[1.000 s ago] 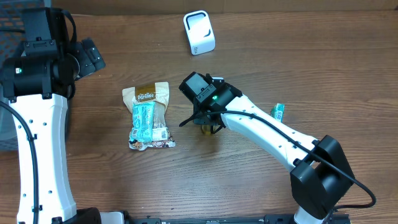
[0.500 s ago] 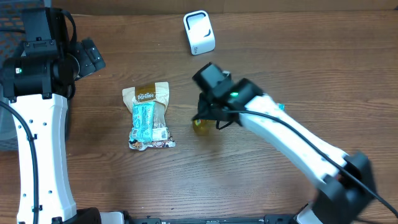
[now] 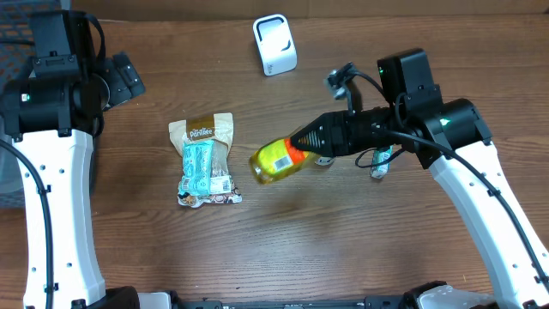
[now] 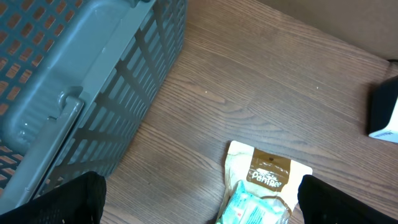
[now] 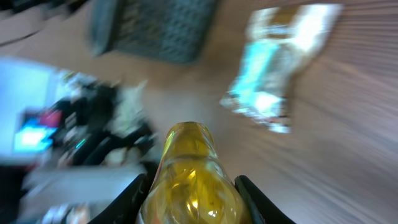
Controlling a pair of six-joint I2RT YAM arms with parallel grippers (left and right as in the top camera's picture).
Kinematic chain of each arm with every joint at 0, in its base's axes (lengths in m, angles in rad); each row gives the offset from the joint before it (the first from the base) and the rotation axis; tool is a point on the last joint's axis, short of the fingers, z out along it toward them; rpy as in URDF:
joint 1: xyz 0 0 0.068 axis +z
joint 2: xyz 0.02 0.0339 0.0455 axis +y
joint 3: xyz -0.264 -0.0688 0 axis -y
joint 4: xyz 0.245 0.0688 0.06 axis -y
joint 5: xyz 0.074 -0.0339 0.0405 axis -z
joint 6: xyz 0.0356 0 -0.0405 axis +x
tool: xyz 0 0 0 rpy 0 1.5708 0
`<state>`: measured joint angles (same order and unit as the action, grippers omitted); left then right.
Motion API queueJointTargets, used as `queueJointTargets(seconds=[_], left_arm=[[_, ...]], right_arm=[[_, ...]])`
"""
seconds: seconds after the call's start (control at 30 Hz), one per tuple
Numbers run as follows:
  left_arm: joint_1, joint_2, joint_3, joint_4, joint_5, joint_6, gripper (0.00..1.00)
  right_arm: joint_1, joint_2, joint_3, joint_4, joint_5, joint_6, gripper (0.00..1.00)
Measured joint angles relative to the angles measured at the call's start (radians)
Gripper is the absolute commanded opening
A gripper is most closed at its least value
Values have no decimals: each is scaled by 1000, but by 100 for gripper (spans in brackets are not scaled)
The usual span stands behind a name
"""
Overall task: Scan the item barcode
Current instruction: 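Lift the Vim bottle and swing it up toward the scanner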
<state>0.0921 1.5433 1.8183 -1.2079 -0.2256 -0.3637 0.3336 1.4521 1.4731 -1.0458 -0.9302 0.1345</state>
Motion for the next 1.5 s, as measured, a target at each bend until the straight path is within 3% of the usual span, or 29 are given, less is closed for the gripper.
queueJointTargets(seconds=[0.13,0.2,0.27,0.47,0.7,0.77,0.9,1.07,1.2,1.37,1.5], left_arm=[[0,0,0,0,0,0,100],[0,0,0,0,0,0,100],[0,0,0,0,0,0,100],[0,0,0,0,0,0,100],[0,0,0,0,0,0,100],[0,0,0,0,0,0,100],[0,0,0,0,0,0,100],[0,0,0,-1,0,0,100],[0,0,0,-1,-2,0,100],[0,0,0,1,-4,0,100],[0,0,0,0,-3,0,99]], right_arm=[[1,0,0,16,-124,-64,36],[1,0,0,48,-137,-77,26],[1,0,0,85,-120,-84,23],[2,0,-1,247,137,-45,15],[2,0,21,597,316,-19,12],[9,0,36,745,444,-32,11],[25,26,54,872,609,-105,12],[76,225,63,1020,718,-333,11],[94,484,63,1262,846,-516,10],[93,657,62,1508,969,-594,7],[94,720,62,1576,1033,-670,7]])
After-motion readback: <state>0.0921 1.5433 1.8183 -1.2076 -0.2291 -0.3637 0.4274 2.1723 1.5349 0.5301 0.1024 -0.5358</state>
